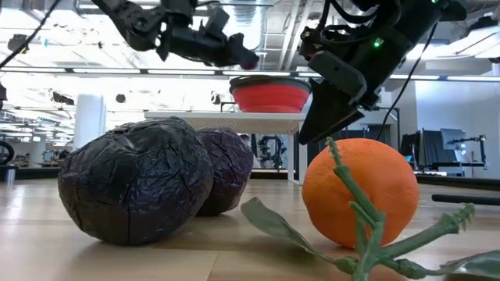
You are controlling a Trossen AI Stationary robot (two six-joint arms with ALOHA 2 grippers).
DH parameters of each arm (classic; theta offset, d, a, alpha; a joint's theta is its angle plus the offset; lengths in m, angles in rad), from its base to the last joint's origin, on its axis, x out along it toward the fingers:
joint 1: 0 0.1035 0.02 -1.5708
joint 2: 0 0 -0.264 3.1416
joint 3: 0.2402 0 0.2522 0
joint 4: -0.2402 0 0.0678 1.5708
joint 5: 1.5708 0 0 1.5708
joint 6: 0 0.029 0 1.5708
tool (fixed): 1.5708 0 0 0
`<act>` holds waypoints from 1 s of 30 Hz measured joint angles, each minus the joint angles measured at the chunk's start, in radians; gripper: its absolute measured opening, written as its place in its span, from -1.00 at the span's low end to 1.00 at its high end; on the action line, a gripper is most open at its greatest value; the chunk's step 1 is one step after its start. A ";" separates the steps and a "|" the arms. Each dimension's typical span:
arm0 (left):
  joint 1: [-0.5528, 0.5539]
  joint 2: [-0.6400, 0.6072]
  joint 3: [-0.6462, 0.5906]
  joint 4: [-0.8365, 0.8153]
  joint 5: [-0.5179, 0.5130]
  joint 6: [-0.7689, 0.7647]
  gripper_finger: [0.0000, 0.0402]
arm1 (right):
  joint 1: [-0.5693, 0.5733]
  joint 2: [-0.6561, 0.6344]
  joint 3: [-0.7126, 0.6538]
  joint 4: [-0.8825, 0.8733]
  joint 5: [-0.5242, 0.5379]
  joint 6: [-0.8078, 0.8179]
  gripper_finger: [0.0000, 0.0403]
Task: Pick & Place Fruit
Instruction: Put the pomegranate into the red strainer on the shelf, then put the orange into the red strainer on the shelf
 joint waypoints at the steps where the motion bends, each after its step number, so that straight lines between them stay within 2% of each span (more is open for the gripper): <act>1: 0.000 0.016 0.006 0.007 -0.001 0.000 -0.01 | -0.002 0.000 0.000 0.000 0.000 0.000 0.24; 10: 0.005 0.062 0.009 0.007 -0.134 0.002 0.02 | -0.002 0.000 0.000 0.000 -0.003 -0.001 0.24; 21: 0.016 0.067 0.009 0.003 -0.134 -0.014 0.36 | -0.002 0.000 0.000 0.000 -0.003 -0.003 0.24; 26: 0.019 0.054 0.009 -0.002 -0.135 -0.007 0.41 | -0.002 -0.001 0.000 0.000 -0.003 -0.003 0.24; 30: -0.009 -0.027 0.009 -0.002 -0.134 0.019 0.42 | -0.002 -0.001 0.000 0.000 -0.003 -0.003 0.24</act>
